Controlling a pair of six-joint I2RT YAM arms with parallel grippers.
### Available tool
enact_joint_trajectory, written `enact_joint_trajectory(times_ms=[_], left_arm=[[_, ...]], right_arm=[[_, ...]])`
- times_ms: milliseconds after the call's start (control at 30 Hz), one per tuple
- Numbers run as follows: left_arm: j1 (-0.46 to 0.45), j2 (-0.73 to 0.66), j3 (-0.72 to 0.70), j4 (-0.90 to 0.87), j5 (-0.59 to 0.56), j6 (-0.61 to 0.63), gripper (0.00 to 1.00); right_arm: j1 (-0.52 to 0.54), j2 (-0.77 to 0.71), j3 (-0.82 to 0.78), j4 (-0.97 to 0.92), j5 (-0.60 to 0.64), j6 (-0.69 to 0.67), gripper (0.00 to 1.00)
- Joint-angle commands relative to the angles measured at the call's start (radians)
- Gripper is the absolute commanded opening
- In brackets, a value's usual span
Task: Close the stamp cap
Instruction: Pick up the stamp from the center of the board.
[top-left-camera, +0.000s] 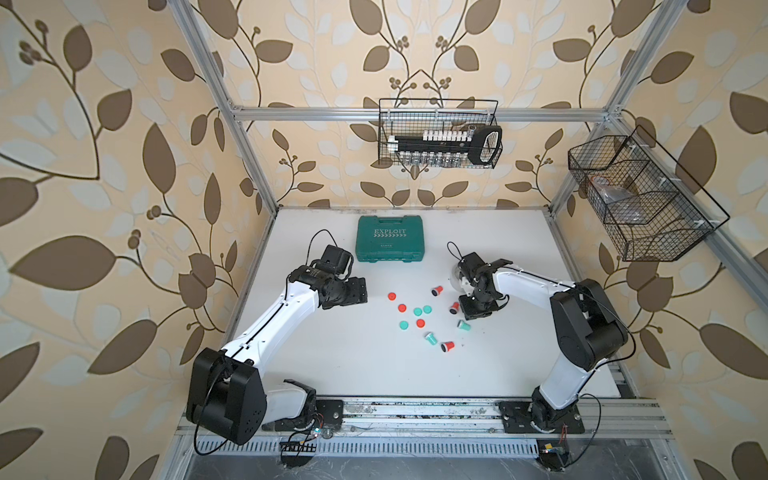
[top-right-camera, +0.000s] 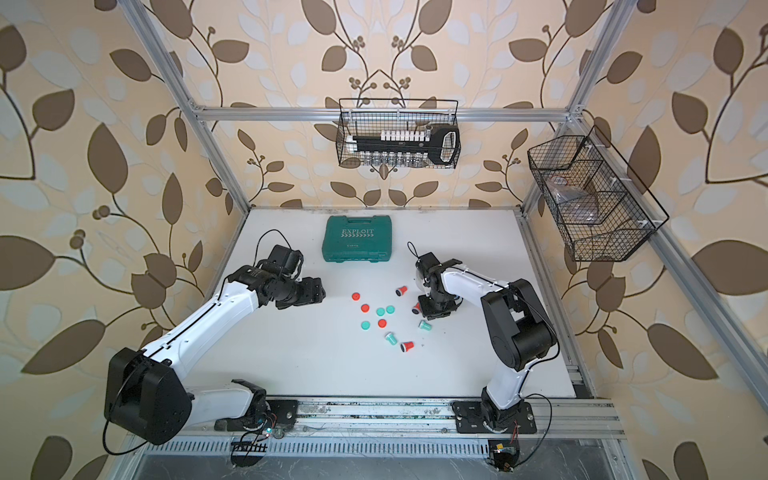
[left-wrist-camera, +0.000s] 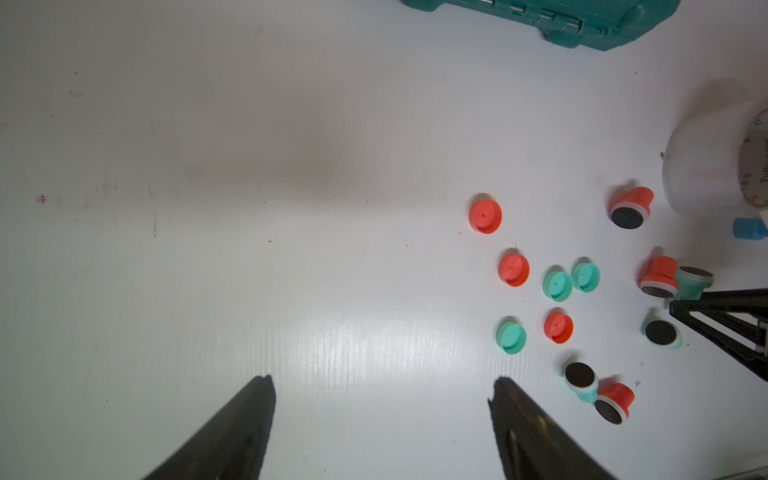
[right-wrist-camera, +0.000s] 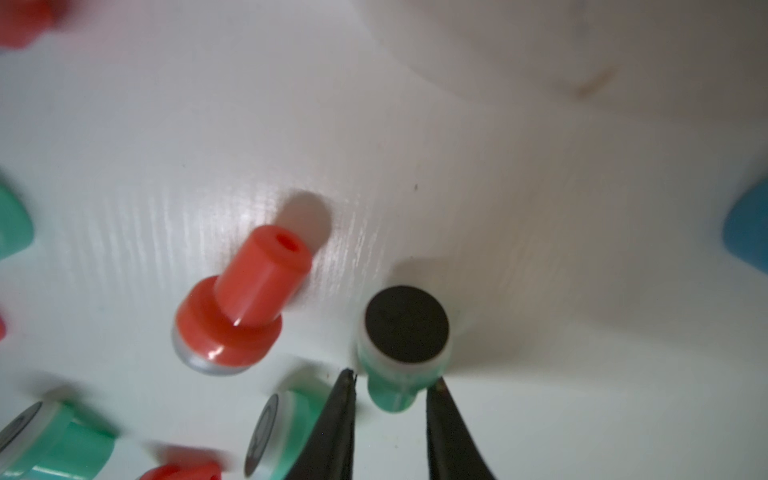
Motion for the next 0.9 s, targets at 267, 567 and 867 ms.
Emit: enact_joint_trajectory(times_ms=[267,567,867], left_arm=[[0.009,-0.004,0.022,-0.015,-0.027,0.01,0.84],[0.008,-0.004,0.019,-0.011,-0.015,0.011,0.84],[-0.066,-0.062,0.058,-0.018,0.093,-0.032,0.8]], right_arm=[[0.003,0.022,-0.026,0.051,0.02,0.009,0.2],[0.003,-0.044,-0.025,0.029,0.056,0.003,0.15],[0.109,-0.311,-0.064,0.09,0.007,-0.197,0.14]])
